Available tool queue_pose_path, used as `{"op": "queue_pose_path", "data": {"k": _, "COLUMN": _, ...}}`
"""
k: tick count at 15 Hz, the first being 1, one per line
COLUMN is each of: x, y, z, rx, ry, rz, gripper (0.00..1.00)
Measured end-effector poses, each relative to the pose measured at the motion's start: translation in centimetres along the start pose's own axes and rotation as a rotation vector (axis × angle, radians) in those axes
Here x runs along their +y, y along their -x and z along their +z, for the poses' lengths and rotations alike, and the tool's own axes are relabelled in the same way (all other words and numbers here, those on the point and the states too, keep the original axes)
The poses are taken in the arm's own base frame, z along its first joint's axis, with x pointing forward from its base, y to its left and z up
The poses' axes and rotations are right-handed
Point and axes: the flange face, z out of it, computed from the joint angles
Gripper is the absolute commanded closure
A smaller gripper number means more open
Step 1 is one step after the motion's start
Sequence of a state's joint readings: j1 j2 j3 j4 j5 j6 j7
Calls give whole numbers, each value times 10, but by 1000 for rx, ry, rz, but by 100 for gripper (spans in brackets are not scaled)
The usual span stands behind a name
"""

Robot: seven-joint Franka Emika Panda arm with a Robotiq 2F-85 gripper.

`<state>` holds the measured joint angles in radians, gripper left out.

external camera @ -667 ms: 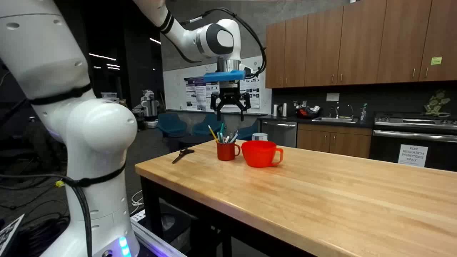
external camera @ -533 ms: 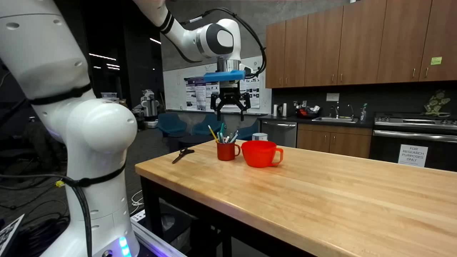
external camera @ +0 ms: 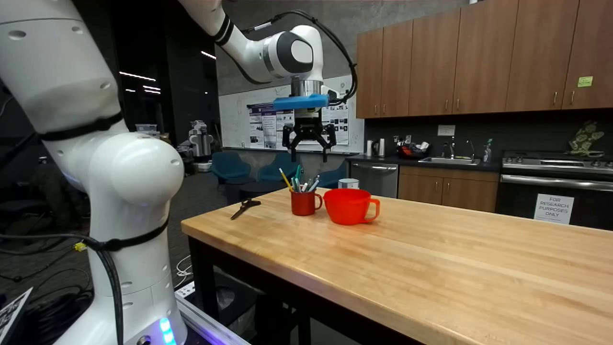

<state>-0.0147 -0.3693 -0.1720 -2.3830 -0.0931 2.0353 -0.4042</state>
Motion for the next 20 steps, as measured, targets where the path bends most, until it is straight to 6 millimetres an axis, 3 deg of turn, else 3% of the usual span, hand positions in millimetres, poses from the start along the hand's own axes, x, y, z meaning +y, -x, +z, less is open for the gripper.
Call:
{"op": "queue_pose_path", "data": {"k": 9, "x": -2, "y": -2, "z": 3, "rx": 10, "ry": -38, "rz": 20, "gripper": 0}}
{"op": "queue_pose_path", "data": {"k": 20, "x": -10, "y": -14, "z": 30, "rx": 89, "ry": -216, "rz": 147, "gripper": 0}}
